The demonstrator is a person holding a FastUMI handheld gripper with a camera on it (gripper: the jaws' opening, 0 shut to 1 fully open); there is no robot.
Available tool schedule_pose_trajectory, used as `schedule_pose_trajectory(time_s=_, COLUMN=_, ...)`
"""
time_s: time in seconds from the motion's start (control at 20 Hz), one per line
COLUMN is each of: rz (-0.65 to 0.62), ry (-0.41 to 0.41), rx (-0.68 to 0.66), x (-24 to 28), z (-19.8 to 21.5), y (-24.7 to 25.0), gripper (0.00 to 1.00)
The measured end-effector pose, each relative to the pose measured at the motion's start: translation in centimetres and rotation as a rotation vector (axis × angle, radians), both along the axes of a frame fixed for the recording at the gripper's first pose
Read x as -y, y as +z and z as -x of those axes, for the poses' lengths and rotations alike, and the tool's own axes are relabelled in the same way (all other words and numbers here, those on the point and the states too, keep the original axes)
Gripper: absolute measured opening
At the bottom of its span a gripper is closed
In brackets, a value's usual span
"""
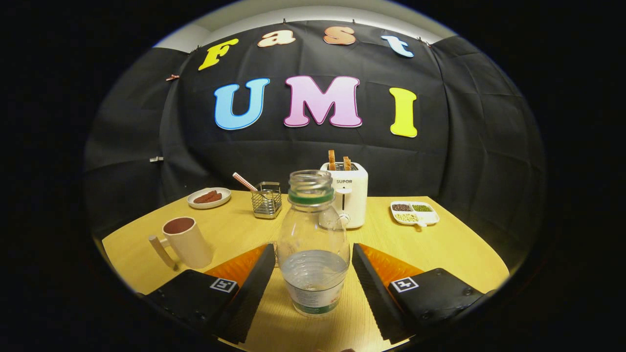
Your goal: Take the bottle from table, then pour the juice into the cup, finally place the bottle on the coaster
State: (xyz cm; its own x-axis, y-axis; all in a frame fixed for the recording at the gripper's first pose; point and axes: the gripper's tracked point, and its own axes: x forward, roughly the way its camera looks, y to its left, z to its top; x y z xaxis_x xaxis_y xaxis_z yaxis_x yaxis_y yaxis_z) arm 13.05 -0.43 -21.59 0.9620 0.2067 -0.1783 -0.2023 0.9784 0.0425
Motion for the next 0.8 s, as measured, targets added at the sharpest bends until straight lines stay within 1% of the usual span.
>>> schedule_pose_trajectory(time_s=0.25, rz=-0.012, ry=-0.004, rx=-0.017, x=0.2, z=-0.3, y=-1.0, gripper=0.98)
schedule_pose_trajectory(time_s=0.35, rz=-0.008, ry=-0.006, rx=-0.033, x=0.2, z=-0.4, y=-1.4, gripper=0.97)
schedule_pose_trajectory(time_s=0.45, rz=-0.012, ry=0.006, rx=-0.019, x=-0.1, z=-0.3, y=-1.0, gripper=0.95)
schedule_pose_trajectory(time_s=0.5, rz=-0.004, ry=0.016, rx=-0.011, x=-0.3, z=-0.3, y=-0.8, gripper=0.89)
schedule_pose_trajectory(time_s=0.6, rz=0.019, ry=0.024, rx=-0.003, x=-0.4, z=-0.3, y=-0.9, gripper=0.82)
schedule_pose_trajectory(time_s=0.8, rz=0.035, ry=0.039, rx=-0.007, x=-0.4, z=-0.5, y=-1.0, gripper=0.81)
